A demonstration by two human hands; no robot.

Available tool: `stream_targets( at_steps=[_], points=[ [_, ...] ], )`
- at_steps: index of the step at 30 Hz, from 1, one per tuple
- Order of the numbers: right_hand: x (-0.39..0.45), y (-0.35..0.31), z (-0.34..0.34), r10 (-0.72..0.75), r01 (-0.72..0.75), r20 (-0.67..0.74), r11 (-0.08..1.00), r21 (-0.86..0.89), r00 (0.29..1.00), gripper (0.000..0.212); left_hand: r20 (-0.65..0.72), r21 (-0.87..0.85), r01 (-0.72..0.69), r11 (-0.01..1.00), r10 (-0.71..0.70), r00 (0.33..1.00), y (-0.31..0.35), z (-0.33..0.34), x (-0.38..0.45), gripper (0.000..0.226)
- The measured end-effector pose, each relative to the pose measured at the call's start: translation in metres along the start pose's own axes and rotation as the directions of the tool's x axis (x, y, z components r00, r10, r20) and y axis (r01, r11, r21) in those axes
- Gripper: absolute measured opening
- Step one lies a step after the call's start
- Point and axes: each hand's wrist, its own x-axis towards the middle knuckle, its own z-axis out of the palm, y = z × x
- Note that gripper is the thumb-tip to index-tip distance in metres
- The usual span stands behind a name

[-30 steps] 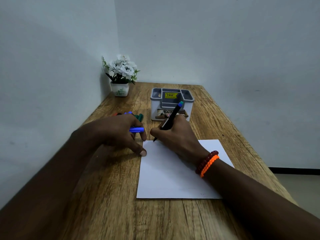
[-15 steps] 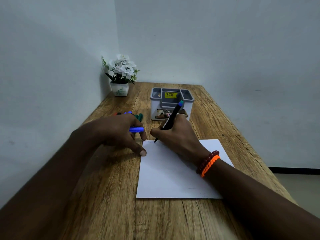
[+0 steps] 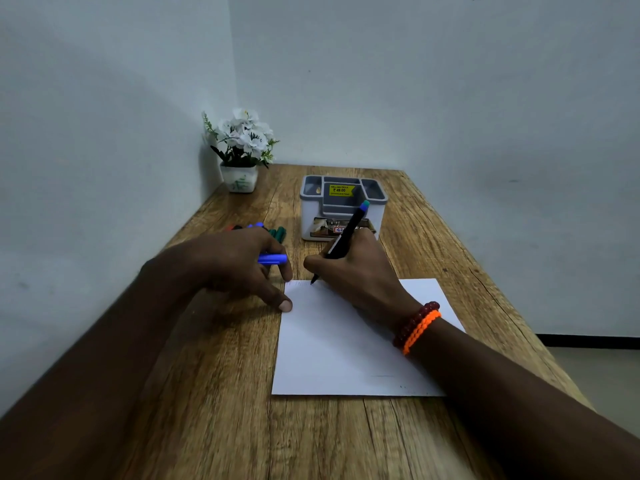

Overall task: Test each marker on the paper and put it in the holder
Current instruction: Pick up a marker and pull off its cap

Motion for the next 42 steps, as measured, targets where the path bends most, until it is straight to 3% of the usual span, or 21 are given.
stream_targets(
  at_steps=[12, 19, 27, 33, 42],
  points=[
    [0.0, 0.002, -0.001, 0.006, -0.006, 0.001, 0.999, 0.033, 1.0, 0.039, 0.004, -0.006, 0.013, 1.0, -0.013, 1.0, -0.002, 0.0, 0.003, 0.046],
    [-0.003, 0.006, -0.011, 0.042, -0.048, 0.037, 0.987, 0.152, 0.998, 0.011, -0.001, -0.005, 0.006, 1.0, -0.006, 1.0, -0.003, 0.0, 0.003, 0.044],
    [-0.005, 0.007, -0.011, 0.069, -0.091, 0.095, 0.966, 0.244, 0.993, 0.02, -0.002, 0.009, 0.008, 1.0, -0.008, 1.0, -0.004, 0.001, 0.003, 0.045],
    [0.0, 0.012, -0.008, 0.043, -0.062, 0.111, 0.982, 0.176, 0.993, 0.035, -0.007, 0.018, 0.004, 1.0, -0.004, 1.0, -0.002, 0.0, 0.002, 0.045],
    [0.004, 0.015, -0.006, 0.009, -0.015, 0.062, 0.996, 0.088, 0.998, 0.042, -0.008, 0.016, -0.012, 1.0, 0.012, 1.0, -0.002, 0.0, 0.003, 0.045]
  ],
)
